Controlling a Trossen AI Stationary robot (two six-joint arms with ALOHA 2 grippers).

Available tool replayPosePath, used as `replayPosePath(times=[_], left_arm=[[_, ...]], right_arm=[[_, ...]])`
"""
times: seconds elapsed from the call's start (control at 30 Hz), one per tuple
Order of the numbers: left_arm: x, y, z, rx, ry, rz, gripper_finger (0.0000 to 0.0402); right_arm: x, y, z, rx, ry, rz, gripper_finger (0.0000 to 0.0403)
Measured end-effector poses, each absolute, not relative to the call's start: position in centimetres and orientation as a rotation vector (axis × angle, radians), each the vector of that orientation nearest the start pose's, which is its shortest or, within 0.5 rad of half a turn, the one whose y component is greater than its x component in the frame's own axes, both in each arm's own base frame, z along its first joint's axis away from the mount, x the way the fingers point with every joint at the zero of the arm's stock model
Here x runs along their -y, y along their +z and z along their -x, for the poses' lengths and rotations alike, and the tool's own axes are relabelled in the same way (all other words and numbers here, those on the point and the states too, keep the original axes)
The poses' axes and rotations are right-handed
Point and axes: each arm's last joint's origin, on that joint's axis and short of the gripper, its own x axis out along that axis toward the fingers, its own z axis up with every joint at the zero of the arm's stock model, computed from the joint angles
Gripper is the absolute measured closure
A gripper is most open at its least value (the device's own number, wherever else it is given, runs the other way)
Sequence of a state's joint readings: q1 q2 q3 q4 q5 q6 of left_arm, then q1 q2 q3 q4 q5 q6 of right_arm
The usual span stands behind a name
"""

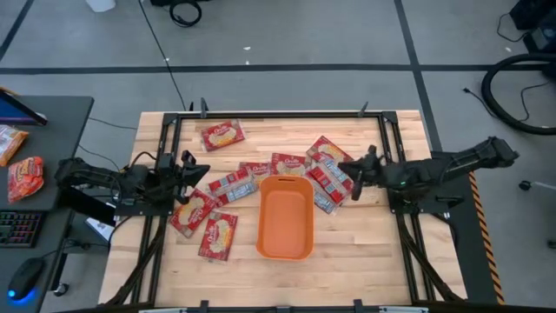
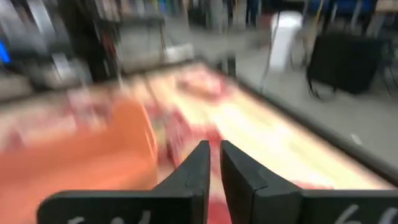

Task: Sort popcorn bags into baskets
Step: Put the red popcorn bag into the orange bin

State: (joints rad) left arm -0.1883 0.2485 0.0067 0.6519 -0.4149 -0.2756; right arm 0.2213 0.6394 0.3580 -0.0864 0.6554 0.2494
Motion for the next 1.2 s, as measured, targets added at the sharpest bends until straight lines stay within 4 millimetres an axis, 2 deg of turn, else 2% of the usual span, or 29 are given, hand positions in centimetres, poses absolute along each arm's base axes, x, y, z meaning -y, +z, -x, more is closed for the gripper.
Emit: replayPosePath(times=[0.23,0.43,0.57,0.8,1.0,1.2], left_arm=[[0.7,20.9,-10.2,0.453,0.182,0.322,0.0386],[0.6,21.0,-10.1,0.463,0.244,0.292,0.0386],[0.4,21.0,-10.0,0.465,0.328,0.28,0.0386],[0.2,21.2,-9.8,0.474,0.4,0.248,0.0386],[0.2,21.4,-9.7,0.496,0.399,0.257,0.0386],[0.2,21.4,-9.7,0.496,0.399,0.257,0.0386]], right_arm=[[-1.9,19.2,-16.2,-0.6,-0.493,-0.016,0.0287],[-2.4,17.2,-18.1,-0.767,-0.475,0.035,0.0217],[-2.7,15.9,-19.5,-0.838,-0.51,0.03,0.0188],[-4.3,13.8,-20.7,-0.917,-0.53,0.048,0.018],[-6.3,12.4,-20.8,-0.892,-0.582,0.146,0.0181],[-6.7,11.2,-20.8,-0.912,-0.613,0.21,0.0187]])
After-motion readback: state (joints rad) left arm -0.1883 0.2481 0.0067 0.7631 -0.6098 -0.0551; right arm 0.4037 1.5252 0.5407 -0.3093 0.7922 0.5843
